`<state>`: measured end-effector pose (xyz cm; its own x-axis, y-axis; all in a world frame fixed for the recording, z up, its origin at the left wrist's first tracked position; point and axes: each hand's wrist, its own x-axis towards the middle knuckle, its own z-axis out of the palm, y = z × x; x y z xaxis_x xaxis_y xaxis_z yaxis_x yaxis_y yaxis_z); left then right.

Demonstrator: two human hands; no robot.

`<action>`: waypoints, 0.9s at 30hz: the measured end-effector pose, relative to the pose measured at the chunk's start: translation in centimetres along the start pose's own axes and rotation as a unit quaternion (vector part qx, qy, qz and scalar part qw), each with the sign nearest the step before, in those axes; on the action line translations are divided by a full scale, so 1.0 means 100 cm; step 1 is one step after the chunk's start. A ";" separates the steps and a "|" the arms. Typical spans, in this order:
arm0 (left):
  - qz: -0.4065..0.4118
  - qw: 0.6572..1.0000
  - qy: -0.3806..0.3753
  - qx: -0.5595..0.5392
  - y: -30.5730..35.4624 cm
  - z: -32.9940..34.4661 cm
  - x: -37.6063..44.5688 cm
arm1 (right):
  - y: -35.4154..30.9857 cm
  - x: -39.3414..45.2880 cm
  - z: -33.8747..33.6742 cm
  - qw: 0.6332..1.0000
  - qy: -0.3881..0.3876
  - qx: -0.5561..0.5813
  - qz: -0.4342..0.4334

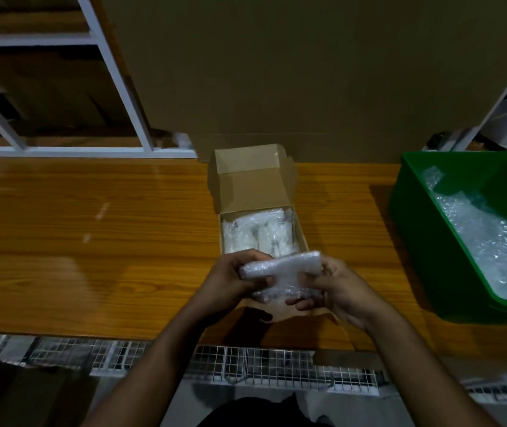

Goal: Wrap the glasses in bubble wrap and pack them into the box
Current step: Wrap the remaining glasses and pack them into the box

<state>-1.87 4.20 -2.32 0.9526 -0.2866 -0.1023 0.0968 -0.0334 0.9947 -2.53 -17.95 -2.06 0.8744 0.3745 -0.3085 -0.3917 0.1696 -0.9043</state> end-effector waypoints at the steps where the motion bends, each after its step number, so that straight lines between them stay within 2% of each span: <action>1: 0.003 1.000 -0.009 -0.010 -0.002 0.000 -0.001 | 0.002 -0.001 0.001 1.000 0.001 0.008 -0.003; 7: -0.006 0.995 -0.055 -0.085 -0.013 -0.003 -0.007 | 0.014 -0.005 0.004 0.997 0.000 0.072 -0.012; 11: 0.003 0.990 -0.060 -0.126 -0.019 -0.008 -0.005 | 0.009 -0.013 -0.002 0.993 -0.016 0.115 -0.010; 13: 0.041 0.991 -0.070 -0.109 -0.020 -0.010 -0.002 | 0.005 -0.014 -0.003 0.996 -0.009 0.085 -0.014; 15: 0.070 0.992 -0.063 -0.086 -0.017 -0.010 0.003 | 0.002 -0.010 -0.003 0.999 0.027 0.005 -0.033; 17: 0.083 0.994 -0.032 -0.061 -0.013 -0.013 0.014 | -0.002 -0.006 -0.003 0.995 0.052 -0.065 -0.057; 19: 0.121 0.993 0.015 0.007 -0.011 -0.014 0.027 | -0.008 -0.003 -0.006 0.992 0.067 -0.066 -0.084; 20: 0.113 0.993 0.037 0.018 -0.011 -0.014 0.035 | -0.010 -0.002 -0.008 0.989 0.082 -0.072 -0.104; 22: 0.075 0.994 0.082 0.023 -0.007 -0.012 0.049 | -0.012 0.002 -0.012 0.966 0.161 -0.138 -0.150; 24: 0.142 0.970 0.092 0.173 -0.010 -0.016 0.063 | -0.012 0.010 -0.017 0.918 0.273 -0.217 -0.189; 27: 0.201 0.905 -0.024 0.374 -0.018 -0.017 0.079 | -0.010 0.027 -0.017 0.817 0.409 -0.343 -0.218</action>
<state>5.97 3.66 -4.89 0.8515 -0.4612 0.2494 -0.4950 -0.5507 0.6721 0.70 -18.64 -2.47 0.8967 -0.3667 0.2478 0.0165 -0.5318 -0.8467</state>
